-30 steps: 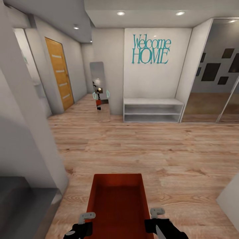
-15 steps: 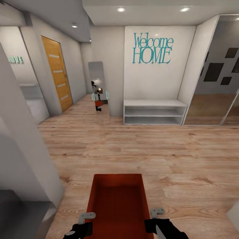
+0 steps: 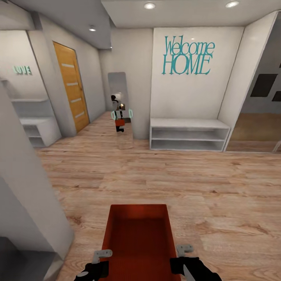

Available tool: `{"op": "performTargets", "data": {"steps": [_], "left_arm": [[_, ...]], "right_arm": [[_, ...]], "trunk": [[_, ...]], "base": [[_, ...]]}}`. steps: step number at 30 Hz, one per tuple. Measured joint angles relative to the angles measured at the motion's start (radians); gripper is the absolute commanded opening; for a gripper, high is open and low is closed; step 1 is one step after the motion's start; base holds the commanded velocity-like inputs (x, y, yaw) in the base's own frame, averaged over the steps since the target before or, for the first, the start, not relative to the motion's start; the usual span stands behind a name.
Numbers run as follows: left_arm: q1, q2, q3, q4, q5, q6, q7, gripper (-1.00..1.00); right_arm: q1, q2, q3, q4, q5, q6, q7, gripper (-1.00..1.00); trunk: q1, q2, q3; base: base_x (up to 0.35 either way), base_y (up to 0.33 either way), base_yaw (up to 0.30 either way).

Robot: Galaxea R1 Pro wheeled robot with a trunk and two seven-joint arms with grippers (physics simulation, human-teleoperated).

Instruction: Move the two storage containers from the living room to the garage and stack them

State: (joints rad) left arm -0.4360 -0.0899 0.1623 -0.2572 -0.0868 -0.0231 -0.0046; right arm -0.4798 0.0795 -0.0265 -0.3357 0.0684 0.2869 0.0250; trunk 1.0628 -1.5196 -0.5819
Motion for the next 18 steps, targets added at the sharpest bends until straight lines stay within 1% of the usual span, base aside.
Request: {"op": "performTargets", "data": {"steps": [18], "left_arm": [[0.000,0.000,0.000,0.000,0.000,0.000,0.000,-1.00]], "right_arm": [[0.000,0.000,0.000,0.000,0.000,0.000,0.000,-1.00]], "trunk": [[0.000,0.000,0.000]], "base": [[0.343,0.000,0.005]]}}
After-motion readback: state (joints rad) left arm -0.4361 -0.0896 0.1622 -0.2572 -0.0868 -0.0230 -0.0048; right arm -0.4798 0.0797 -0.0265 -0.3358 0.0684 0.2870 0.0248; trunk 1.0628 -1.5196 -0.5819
